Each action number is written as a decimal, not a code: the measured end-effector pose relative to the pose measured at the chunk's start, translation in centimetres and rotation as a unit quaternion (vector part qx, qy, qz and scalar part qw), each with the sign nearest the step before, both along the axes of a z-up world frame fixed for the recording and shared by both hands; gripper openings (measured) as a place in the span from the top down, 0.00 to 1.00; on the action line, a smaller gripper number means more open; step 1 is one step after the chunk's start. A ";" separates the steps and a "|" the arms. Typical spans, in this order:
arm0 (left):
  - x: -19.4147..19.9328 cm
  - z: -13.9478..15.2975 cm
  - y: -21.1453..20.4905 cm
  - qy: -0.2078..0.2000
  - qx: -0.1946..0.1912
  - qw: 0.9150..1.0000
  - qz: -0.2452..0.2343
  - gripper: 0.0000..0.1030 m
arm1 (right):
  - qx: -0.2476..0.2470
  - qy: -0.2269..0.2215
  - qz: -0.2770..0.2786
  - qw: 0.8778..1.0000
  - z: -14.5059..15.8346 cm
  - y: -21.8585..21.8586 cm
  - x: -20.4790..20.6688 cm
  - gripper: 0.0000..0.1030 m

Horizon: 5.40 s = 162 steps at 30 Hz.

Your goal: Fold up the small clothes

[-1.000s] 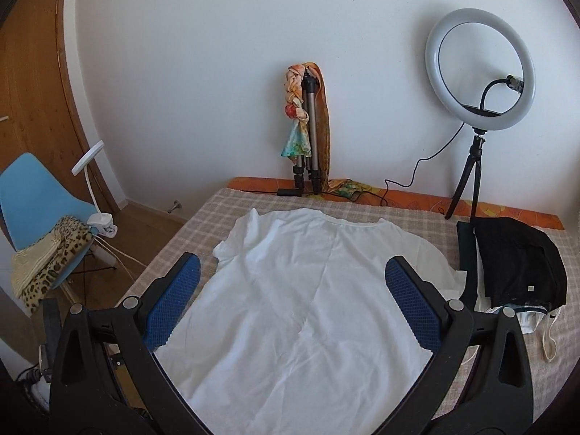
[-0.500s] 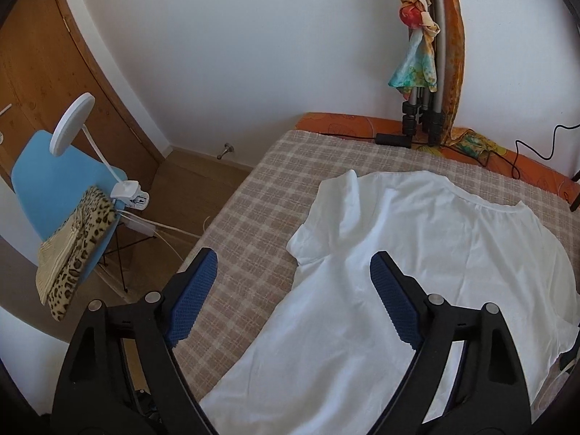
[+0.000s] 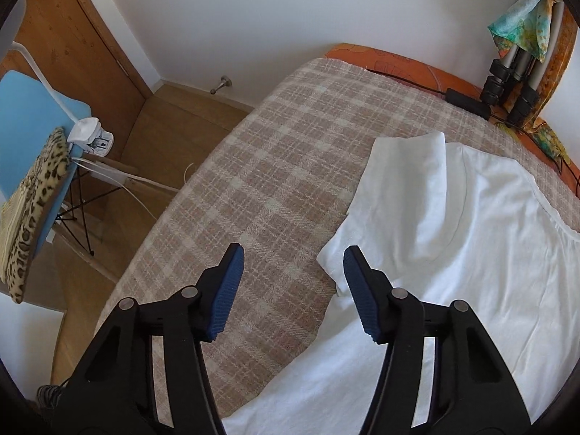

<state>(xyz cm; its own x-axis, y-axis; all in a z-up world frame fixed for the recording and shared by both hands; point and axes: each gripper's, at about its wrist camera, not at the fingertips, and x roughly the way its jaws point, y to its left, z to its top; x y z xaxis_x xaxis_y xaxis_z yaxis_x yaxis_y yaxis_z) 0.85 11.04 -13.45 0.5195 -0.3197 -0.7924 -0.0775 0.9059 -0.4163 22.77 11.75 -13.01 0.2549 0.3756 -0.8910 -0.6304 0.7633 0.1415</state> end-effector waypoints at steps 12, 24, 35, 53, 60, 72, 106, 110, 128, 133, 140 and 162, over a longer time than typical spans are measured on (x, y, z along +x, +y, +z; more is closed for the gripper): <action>-0.4 0.3 1.0 -0.004 -0.042 0.999 0.004 0.96 | -0.113 -0.033 0.014 0.993 -3.8 1.5 1.1 0.58; -0.5 1.4 0.3 -0.025 -0.034 0.999 -0.007 0.98 | -0.071 -0.043 -0.011 0.997 0.1 -1.5 1.2 0.95; 0.1 3.7 -2.2 -0.056 -0.044 0.997 -0.036 0.98 | -0.014 -0.048 -0.051 0.997 4.0 -6.9 2.4 0.95; 1.9 0.2 -2.1 -0.015 0.149 0.989 -0.017 0.66 | 0.000 -0.043 -0.065 0.997 4.1 -10.6 3.1 0.95; 1.1 2.3 -2.4 -0.054 0.072 0.995 -0.037 0.97 | 0.004 -0.036 -0.072 0.997 3.9 -11.4 3.4 0.95; 2.1 4.6 -9.3 -0.074 -0.008 0.987 -0.144 0.98 | -0.005 -0.042 -0.109 0.993 5.0 -17.8 4.2 0.95; 5.4 0.9 -11.6 0.008 0.039 0.990 -0.133 0.76 | -0.011 -0.054 -0.012 0.998 1.2 -10.5 3.4 0.63; 5.6 0.8 -11.0 0.011 0.022 0.991 -0.129 0.76 | -0.044 -0.046 -0.002 0.998 -1.2 -8.8 3.6 0.63; 5.7 0.7 -11.1 0.006 0.026 0.991 -0.132 0.73 | -0.066 -0.080 0.003 0.995 -0.3 -10.9 6.2 0.96; 5.8 0.7 -11.0 0.007 0.025 0.991 -0.131 0.73 | -0.033 -0.085 -0.049 0.995 2.0 -15.2 9.6 0.97; 5.9 0.8 -11.2 0.007 0.027 0.991 -0.133 0.71 | -0.035 -0.074 -0.161 0.983 1.0 -22.4 14.2 0.97; -0.1 1.8 -12.5 -0.016 -0.023 0.981 -0.190 0.66 | 0.075 -0.117 -0.188 0.972 14.5 -34.3 1.6 0.46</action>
<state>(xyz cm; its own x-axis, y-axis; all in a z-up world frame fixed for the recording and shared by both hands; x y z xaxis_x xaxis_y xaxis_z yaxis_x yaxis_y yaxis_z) 0.75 -1.41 -11.69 0.3805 -0.5296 -0.7581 0.2752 0.8475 -0.4539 24.35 -22.53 1.50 0.5883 0.3379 -0.7347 -0.3387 0.9279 0.1556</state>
